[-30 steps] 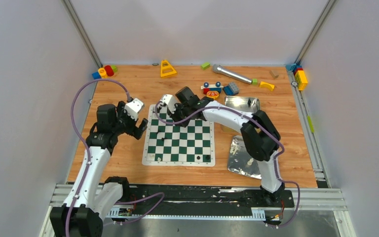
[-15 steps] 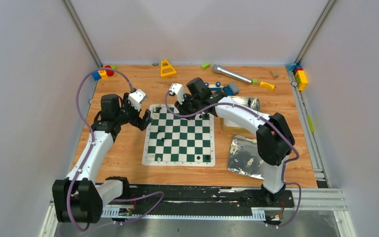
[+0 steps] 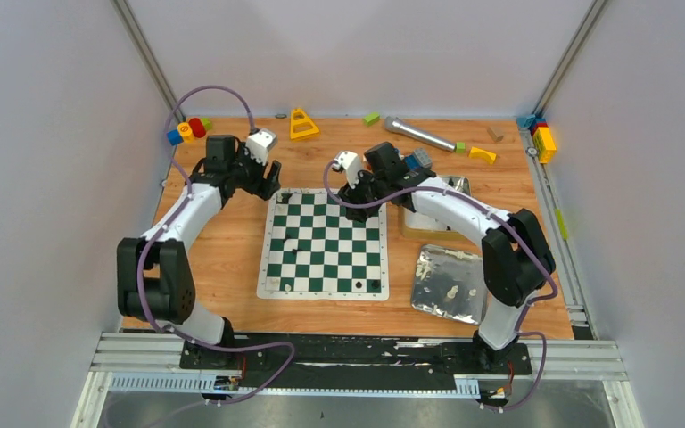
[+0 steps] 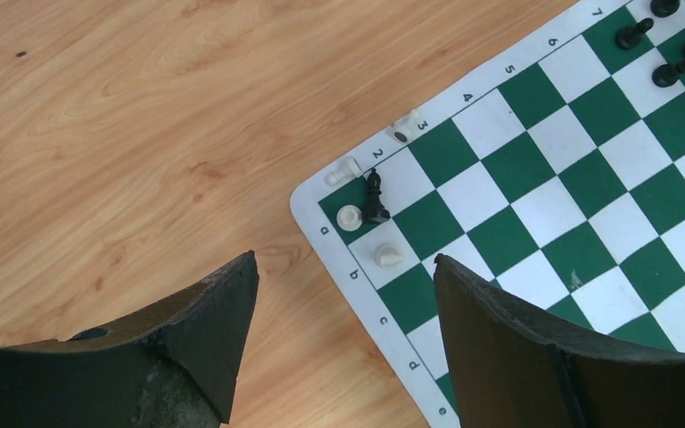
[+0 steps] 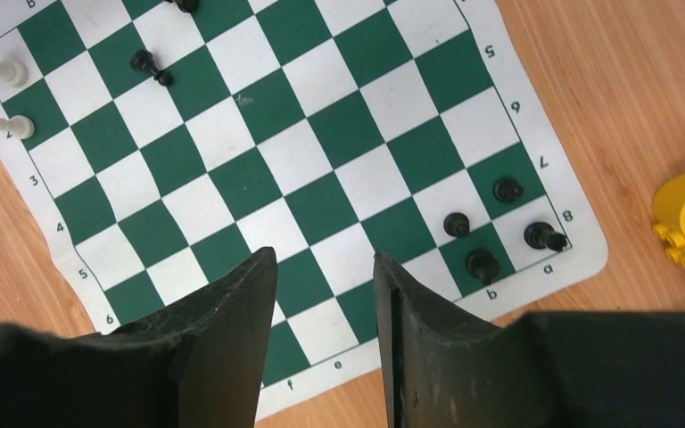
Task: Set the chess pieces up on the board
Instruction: Pick up the chess piece from the chessboard.
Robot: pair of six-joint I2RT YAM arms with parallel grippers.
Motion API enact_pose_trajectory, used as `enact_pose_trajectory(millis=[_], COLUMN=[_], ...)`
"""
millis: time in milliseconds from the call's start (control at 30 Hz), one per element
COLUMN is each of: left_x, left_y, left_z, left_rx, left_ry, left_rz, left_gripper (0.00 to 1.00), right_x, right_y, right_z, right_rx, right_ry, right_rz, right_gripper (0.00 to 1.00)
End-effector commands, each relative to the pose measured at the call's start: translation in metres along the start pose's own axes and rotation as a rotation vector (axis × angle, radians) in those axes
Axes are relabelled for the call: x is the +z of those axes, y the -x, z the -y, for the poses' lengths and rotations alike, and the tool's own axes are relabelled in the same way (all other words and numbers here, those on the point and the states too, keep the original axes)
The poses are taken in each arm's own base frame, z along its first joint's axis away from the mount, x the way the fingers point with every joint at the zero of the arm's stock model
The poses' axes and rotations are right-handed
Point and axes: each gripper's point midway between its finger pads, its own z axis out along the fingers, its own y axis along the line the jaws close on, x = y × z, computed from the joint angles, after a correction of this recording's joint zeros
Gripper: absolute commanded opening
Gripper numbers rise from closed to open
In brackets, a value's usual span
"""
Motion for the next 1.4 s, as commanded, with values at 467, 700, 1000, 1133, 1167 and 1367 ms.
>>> enact_pose_trajectory(millis=[467, 700, 1000, 1133, 1167, 1367], left_x=[0.108, 0.132, 0.140, 0.140, 0.140, 0.146], left_y=[-0.013, -0.016, -0.025, -0.031, -0.033, -0.036], left_z=[0.019, 0.037, 0.049, 0.046, 0.045, 0.041], left_rx=[0.117, 0.215, 0.260, 0.277, 0.280, 0.299], left_ry=[-0.053, -0.139, -0.224, -0.212, -0.208, -0.196], left_rz=[-0.257, -0.286, -0.334, -0.352, -0.355, -0.360], left_gripper=[0.73, 0.70, 0.63, 0.61, 0.60, 0.55], right_x=[-0.045, -0.046, -0.055, -0.051, -0.049, -0.044], right_y=[0.004, -0.006, -0.007, -0.010, -0.011, -0.014], right_z=[0.027, 0.033, 0.042, 0.039, 0.039, 0.036], right_rx=[0.070, 0.102, 0.157, 0.172, 0.175, 0.188], right_ry=[0.004, 0.027, 0.046, 0.074, 0.077, 0.097], right_rz=[0.134, 0.131, 0.158, 0.153, 0.151, 0.141], right_gripper=[0.37, 0.35, 0.33, 0.33, 0.33, 0.31])
